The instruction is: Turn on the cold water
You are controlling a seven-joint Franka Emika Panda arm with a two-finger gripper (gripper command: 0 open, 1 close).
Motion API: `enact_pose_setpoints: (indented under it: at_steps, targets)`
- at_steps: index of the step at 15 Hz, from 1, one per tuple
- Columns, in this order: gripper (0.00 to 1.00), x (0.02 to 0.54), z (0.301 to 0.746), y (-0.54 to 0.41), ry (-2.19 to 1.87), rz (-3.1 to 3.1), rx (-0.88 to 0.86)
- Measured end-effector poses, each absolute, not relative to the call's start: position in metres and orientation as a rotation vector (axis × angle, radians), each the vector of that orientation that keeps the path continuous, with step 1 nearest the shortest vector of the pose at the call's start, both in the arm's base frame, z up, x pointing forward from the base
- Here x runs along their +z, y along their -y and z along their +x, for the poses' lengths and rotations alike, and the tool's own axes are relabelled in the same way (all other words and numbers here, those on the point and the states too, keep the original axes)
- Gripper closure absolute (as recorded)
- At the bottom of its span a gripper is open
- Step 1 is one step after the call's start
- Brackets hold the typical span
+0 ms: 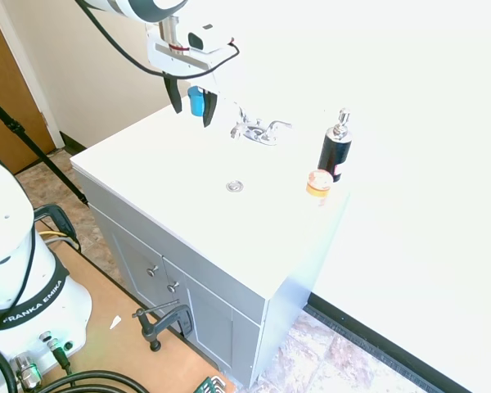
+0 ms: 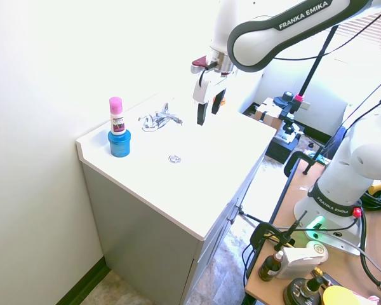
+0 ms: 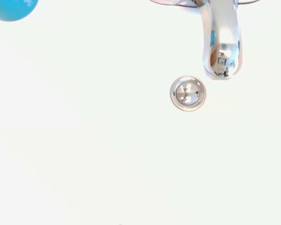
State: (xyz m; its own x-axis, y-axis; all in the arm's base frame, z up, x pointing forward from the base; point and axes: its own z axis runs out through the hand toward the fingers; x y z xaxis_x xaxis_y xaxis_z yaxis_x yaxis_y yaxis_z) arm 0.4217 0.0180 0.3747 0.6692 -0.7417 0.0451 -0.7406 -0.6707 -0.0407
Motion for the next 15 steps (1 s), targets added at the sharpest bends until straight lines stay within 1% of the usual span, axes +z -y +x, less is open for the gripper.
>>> enact_pose_setpoints:
  at_steps: [3,5,7,10,13,15]
  targets:
    - [0.00,0.376,0.425,-0.017,-1.280,-2.838,-0.113]
    - [0.00,0.380,0.440,-0.006,-1.320,-2.792,-0.221]
    - [0.00,0.379,0.463,0.013,-1.371,-2.751,-0.363]
    - [0.00,0.367,0.510,0.036,-1.408,-2.705,-0.579]
    - [0.00,0.357,0.552,0.045,-1.418,-2.705,-0.705]
    - [0.00,0.351,0.573,0.047,-1.421,-2.712,-0.748]
